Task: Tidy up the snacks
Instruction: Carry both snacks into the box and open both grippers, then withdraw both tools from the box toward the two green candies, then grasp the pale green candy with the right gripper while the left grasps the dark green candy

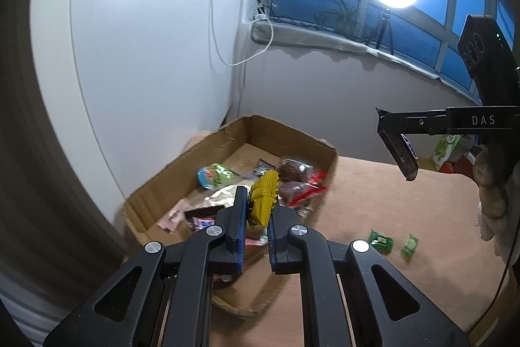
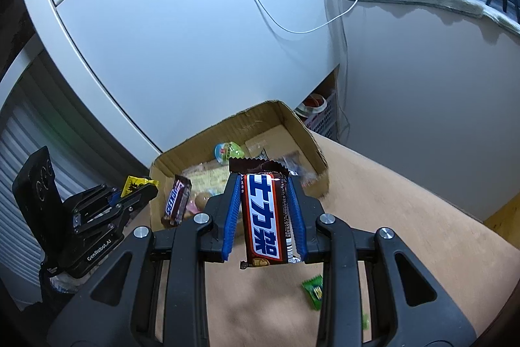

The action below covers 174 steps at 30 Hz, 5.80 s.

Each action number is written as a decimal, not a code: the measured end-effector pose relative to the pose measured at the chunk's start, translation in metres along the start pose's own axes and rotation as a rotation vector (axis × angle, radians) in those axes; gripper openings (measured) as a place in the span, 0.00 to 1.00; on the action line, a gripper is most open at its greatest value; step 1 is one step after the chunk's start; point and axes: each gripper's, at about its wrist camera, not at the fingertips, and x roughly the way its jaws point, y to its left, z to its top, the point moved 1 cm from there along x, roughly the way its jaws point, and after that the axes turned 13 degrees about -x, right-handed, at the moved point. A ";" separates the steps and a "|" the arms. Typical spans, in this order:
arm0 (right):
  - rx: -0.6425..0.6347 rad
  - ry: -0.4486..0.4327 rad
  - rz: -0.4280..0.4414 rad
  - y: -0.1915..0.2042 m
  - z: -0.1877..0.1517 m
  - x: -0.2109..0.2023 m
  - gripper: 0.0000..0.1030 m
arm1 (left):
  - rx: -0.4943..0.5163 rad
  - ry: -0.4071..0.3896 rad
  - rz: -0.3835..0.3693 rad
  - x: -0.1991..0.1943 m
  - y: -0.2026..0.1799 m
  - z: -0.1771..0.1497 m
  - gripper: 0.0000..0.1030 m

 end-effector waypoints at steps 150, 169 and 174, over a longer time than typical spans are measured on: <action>-0.308 0.338 -0.097 -0.020 -0.176 0.022 0.22 | 0.409 0.403 -0.132 0.098 -0.153 -0.116 0.22; -0.207 0.187 -0.125 -0.023 -0.147 -0.024 0.22 | 0.290 0.253 -0.144 0.055 -0.133 -0.080 0.22; -0.186 0.135 -0.130 -0.019 -0.133 -0.039 0.22 | 0.254 0.217 -0.162 0.042 -0.125 -0.069 0.22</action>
